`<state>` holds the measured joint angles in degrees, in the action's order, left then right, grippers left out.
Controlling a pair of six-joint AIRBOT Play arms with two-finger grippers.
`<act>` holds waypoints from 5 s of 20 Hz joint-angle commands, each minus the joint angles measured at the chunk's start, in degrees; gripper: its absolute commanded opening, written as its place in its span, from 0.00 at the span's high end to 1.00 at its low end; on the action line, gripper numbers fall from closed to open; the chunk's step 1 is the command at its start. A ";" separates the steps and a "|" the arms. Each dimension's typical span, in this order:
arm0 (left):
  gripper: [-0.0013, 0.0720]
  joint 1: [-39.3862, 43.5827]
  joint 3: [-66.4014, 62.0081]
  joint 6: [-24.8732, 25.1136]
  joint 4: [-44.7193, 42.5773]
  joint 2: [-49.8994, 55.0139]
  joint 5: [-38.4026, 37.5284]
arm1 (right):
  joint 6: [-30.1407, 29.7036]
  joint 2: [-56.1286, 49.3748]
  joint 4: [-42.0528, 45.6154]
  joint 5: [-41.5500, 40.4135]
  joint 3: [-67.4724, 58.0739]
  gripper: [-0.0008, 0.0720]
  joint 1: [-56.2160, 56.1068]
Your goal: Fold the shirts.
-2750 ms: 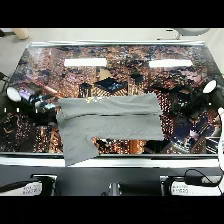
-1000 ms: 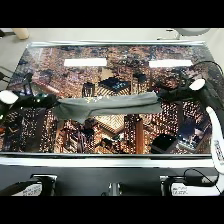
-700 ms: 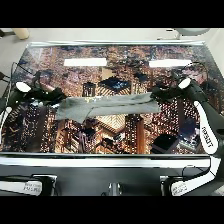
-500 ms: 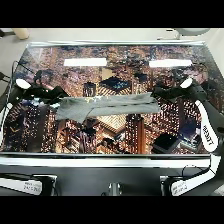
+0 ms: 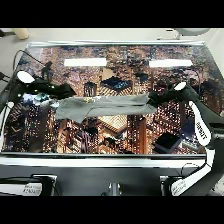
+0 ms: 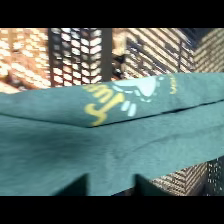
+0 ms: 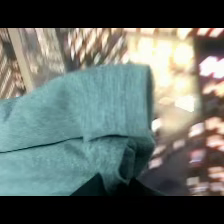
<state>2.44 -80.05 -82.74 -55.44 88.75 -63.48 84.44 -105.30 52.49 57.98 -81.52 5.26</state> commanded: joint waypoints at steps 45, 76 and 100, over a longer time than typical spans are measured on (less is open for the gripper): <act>0.95 -2.71 8.76 2.10 -0.28 -30.27 5.01 | 4.50 1.86 -4.42 2.67 6.29 0.41 -10.14; 0.95 -2.71 8.76 2.10 -0.07 -30.27 4.33 | 9.40 18.97 47.34 28.55 11.32 0.97 46.14; 0.33 8.66 -17.57 -12.22 -40.26 6.27 -23.12 | 10.43 11.37 34.93 25.77 -18.47 0.12 -2.16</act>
<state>9.89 -97.08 -93.36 -95.57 88.82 -75.11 93.69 -89.80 95.48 74.19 -98.45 12.25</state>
